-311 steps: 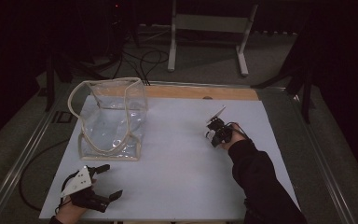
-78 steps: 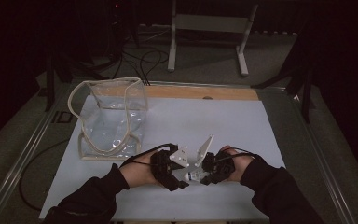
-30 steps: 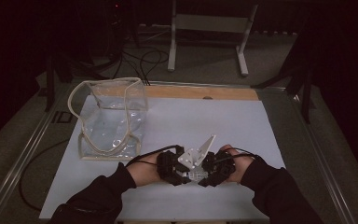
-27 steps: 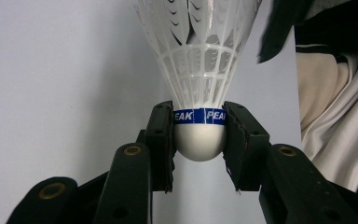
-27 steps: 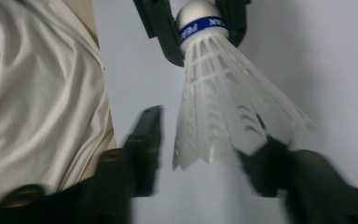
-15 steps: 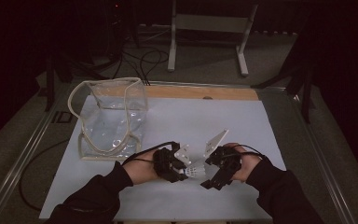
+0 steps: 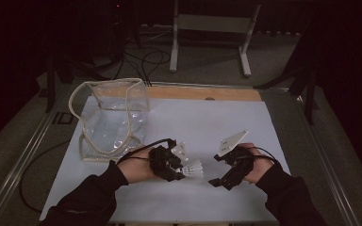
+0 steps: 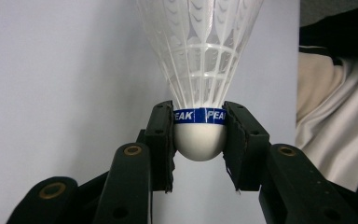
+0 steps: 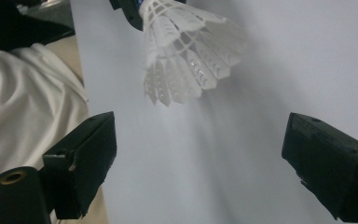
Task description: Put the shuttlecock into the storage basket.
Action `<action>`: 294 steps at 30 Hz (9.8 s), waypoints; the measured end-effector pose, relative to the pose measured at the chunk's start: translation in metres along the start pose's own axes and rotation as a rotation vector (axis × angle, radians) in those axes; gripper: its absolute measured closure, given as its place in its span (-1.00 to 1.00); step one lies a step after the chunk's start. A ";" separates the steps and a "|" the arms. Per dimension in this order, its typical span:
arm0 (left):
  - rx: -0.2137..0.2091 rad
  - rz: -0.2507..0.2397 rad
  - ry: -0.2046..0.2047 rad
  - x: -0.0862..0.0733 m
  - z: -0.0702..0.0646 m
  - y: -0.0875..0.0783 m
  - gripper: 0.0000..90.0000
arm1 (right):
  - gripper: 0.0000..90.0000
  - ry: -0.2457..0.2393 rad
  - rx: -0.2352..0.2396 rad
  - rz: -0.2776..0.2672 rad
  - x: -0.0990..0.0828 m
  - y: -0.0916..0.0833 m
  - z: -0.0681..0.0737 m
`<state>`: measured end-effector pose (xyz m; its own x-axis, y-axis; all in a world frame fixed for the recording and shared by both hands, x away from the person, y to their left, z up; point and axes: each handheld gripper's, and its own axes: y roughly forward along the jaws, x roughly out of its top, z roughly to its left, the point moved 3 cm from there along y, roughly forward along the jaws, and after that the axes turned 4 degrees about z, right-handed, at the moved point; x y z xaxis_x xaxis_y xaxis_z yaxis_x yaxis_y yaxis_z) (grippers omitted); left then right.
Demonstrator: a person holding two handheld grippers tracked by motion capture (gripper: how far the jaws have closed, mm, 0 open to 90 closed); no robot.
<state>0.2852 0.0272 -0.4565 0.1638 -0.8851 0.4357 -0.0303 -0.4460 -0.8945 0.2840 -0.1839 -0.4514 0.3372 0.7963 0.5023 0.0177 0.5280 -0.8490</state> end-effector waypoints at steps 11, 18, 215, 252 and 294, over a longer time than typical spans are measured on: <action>0.018 0.016 -0.008 -0.007 0.003 -0.018 0.48 | -0.78 -0.019 -0.032 -0.083 -0.022 -0.004 -0.003; 0.001 0.016 -0.001 -0.009 0.002 -0.027 0.48 | -0.78 -0.016 -0.047 -0.116 -0.034 -0.006 -0.005; 0.209 -0.044 -0.374 -0.129 0.062 -0.160 -0.99 | -0.75 0.045 0.007 -0.322 -0.085 0.020 -0.007; 0.190 -0.189 -0.296 -0.101 0.035 -0.164 -0.99 | -0.75 0.055 0.014 -0.331 -0.088 0.020 -0.006; 0.123 -0.235 -0.140 -0.082 -0.016 -0.092 -0.99 | -0.75 0.060 0.014 -0.329 -0.090 0.019 -0.006</action>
<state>0.2591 0.1381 -0.4086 0.2870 -0.7285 0.6221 0.1427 -0.6097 -0.7797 0.2593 -0.2472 -0.5140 0.3703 0.5638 0.7382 0.1220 0.7583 -0.6404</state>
